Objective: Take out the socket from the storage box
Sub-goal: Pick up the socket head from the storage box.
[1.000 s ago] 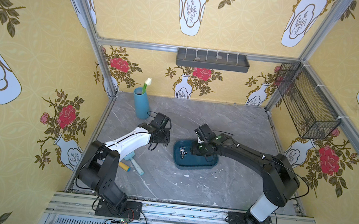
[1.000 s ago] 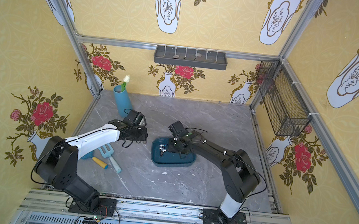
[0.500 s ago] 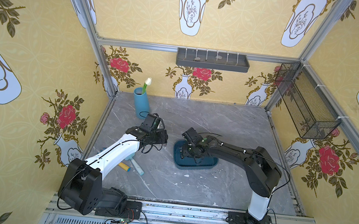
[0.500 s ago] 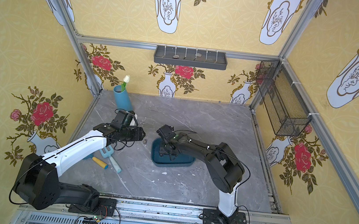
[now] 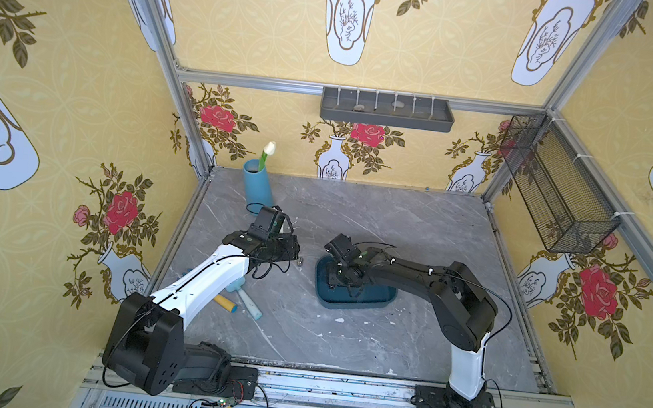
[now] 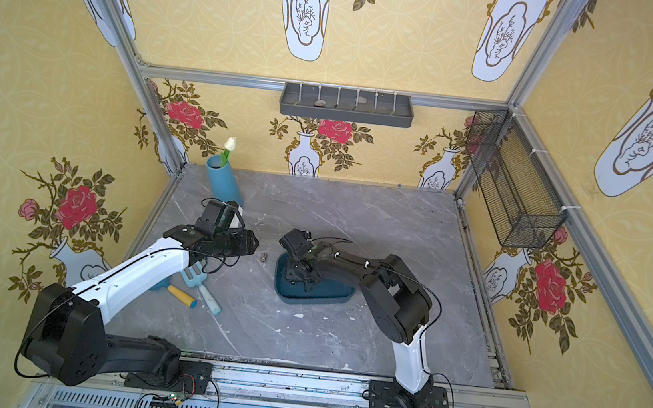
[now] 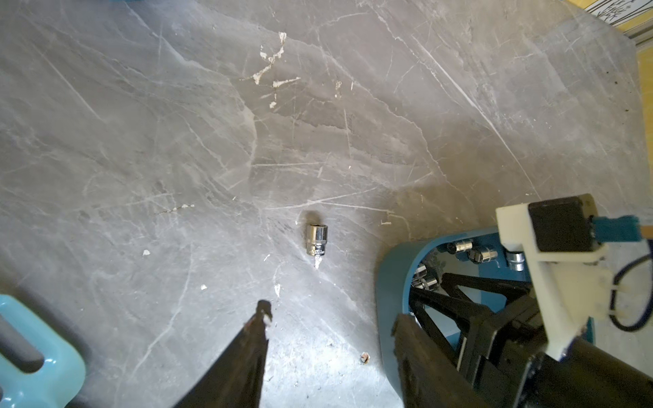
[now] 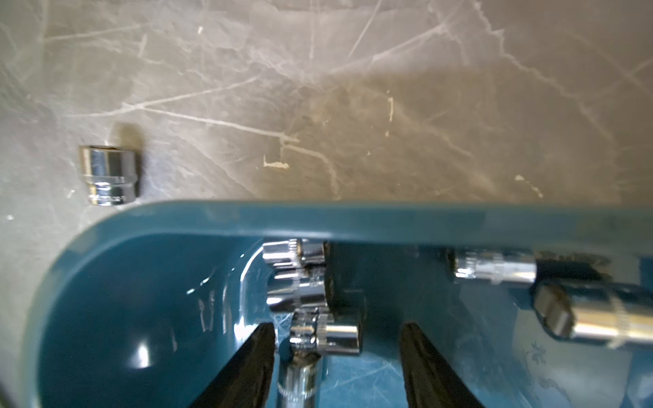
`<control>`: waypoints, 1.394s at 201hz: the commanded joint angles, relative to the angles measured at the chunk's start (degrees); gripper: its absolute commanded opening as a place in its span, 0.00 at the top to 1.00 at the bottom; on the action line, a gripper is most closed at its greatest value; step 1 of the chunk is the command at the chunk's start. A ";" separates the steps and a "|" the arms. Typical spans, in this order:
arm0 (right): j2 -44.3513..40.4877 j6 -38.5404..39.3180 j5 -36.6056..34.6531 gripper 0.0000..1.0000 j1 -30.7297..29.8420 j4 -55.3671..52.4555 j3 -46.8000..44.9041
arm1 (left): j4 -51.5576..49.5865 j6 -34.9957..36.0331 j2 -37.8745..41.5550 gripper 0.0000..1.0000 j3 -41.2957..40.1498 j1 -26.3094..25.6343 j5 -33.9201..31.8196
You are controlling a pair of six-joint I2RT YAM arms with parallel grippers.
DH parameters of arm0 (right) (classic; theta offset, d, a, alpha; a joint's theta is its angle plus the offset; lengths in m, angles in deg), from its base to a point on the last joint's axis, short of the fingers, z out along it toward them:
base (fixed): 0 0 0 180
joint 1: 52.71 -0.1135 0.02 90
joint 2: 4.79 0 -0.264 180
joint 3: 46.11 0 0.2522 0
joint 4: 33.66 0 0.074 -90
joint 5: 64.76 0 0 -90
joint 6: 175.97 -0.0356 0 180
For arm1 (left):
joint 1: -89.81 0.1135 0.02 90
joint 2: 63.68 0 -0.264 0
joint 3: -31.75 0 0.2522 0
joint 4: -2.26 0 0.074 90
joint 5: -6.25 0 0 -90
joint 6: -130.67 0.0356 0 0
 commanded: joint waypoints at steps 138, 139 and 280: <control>1.78 0.87 -2.21 0.48 -0.36 1.10 1.12 | 1.74 0.25 -0.09 0.38 -1.15 0.54 1.42; 1.80 0.87 -2.19 0.48 -0.36 1.13 1.17 | 1.71 0.20 -0.05 0.38 -1.15 0.57 1.42; -2.33 0.31 -5.13 0.68 -0.80 0.35 -0.82 | 1.76 0.06 1.05 0.38 -1.54 0.60 1.08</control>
